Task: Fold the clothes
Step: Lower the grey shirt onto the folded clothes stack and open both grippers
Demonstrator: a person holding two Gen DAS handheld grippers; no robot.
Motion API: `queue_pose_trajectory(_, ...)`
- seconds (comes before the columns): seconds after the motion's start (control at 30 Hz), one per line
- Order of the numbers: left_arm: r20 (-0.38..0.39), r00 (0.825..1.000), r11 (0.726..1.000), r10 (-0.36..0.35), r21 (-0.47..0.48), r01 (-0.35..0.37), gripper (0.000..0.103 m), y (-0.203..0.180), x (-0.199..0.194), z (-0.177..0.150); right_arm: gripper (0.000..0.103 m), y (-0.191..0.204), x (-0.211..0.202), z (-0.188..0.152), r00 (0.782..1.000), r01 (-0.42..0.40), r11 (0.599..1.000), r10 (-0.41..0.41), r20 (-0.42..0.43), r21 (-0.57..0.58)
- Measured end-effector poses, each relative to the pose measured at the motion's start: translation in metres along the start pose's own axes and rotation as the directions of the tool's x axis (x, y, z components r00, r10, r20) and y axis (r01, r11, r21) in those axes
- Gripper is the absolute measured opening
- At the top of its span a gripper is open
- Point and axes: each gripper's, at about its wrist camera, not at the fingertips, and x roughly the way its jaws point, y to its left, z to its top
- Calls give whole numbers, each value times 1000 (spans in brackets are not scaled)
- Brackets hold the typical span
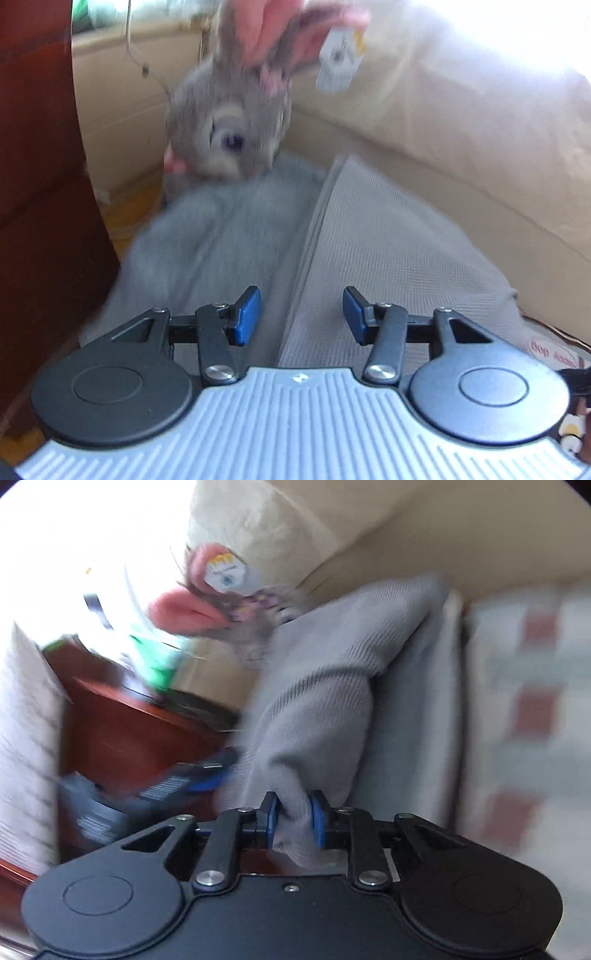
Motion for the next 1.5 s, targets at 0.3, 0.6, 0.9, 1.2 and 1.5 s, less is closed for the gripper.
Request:
queue_pose_trajectory(0.3, -16, 999, 978, -39, -208, 35, 61, 35, -7, -38, 60, -5, -5, -41, 997, -37, 994, 43, 67, -102)
queue_pose_trajectory(0.6, 136, 970, 940, -202, -251, 231, 85, 44, 7, -54, 42, 40, 22, -73, 969, 195, 839, -85, 230, -509)
queue_pose_trajectory(0.9, 103, 988, 992, 113, -71, -106, 40, 18, 8, -19, 18, 4, 2, -28, 997, -77, 974, 79, -1, 214)
queue_pose_trajectory(1.2, 235, 968, 988, 93, 96, -119, 44, -26, -30, -31, 49, -12, -26, -13, 994, -92, 996, 93, -55, 6)
queue_pose_trajectory(1.5, 169, 968, 942, -188, 310, 129, 44, -91, -10, -53, 54, -65, -5, 74, 998, 2, 999, -5, 70, 53)
